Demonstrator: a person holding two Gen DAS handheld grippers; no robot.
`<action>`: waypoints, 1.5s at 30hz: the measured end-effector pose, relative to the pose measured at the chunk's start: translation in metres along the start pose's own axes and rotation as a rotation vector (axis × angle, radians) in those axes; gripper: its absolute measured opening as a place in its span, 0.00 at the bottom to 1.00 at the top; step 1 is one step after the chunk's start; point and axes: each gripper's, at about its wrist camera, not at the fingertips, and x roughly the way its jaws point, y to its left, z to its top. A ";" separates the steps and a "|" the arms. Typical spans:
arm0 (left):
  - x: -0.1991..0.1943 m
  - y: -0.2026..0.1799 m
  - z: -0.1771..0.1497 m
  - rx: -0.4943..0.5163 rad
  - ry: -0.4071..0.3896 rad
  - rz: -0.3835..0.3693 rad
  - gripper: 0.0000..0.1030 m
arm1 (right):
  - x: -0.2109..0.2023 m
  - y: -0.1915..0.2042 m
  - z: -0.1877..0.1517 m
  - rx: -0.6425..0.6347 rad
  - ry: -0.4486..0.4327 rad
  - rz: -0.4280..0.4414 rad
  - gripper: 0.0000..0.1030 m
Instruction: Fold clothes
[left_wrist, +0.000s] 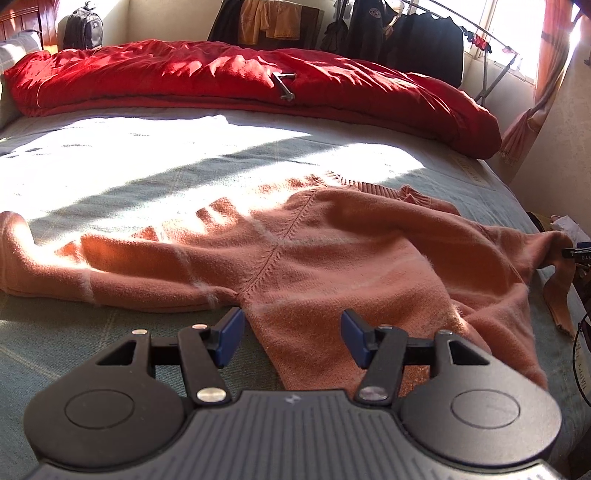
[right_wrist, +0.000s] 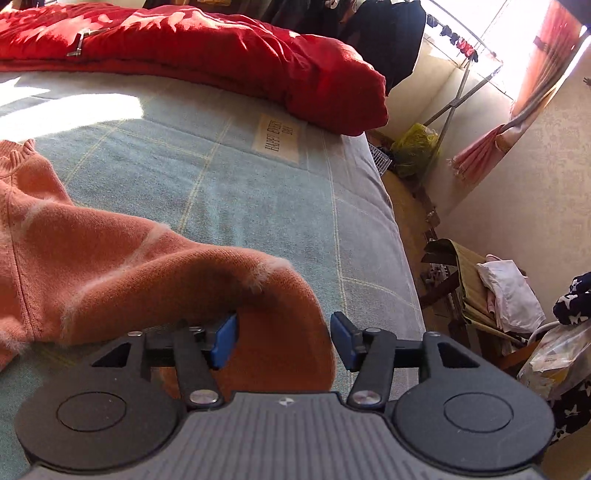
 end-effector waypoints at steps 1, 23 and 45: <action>0.002 0.000 0.002 0.002 0.001 0.001 0.57 | -0.009 -0.001 -0.002 0.007 -0.019 0.013 0.65; -0.015 0.007 -0.034 -0.154 0.069 -0.031 0.57 | -0.050 0.115 -0.009 0.064 -0.114 0.641 0.72; 0.094 0.094 -0.045 -0.534 0.131 -0.685 0.62 | -0.136 0.179 -0.073 0.329 -0.072 0.614 0.82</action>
